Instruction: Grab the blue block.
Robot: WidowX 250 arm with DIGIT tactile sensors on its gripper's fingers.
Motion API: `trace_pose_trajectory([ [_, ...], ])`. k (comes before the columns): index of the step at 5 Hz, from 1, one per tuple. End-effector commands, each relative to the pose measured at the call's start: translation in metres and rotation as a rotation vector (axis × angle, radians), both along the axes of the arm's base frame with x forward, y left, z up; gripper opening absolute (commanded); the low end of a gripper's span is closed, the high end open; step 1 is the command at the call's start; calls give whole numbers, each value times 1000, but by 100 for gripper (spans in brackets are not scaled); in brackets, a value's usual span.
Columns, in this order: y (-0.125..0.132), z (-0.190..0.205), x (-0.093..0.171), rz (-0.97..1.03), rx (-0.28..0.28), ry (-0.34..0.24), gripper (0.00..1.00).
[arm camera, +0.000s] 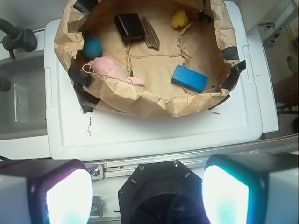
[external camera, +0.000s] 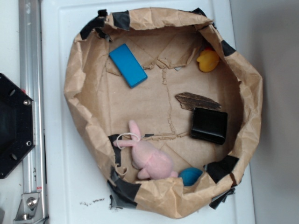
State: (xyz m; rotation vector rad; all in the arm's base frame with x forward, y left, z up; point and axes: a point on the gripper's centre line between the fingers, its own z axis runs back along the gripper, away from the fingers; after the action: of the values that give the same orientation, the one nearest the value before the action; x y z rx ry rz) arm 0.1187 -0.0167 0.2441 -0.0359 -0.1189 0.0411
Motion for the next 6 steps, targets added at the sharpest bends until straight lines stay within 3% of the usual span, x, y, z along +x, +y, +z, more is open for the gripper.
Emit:
trace_pose_trajectory([
  [1, 0, 0, 0, 0, 0, 0, 100],
  [2, 29, -24, 50, 18, 38, -17, 100],
  [3, 34, -62, 102, -129, 74, 45, 100],
  [4, 39, -110, 134, -341, 132, 132, 100],
  [5, 36, -148, 134, -574, 112, 148, 100],
  [6, 29, -164, 116, -819, 119, 96, 100],
])
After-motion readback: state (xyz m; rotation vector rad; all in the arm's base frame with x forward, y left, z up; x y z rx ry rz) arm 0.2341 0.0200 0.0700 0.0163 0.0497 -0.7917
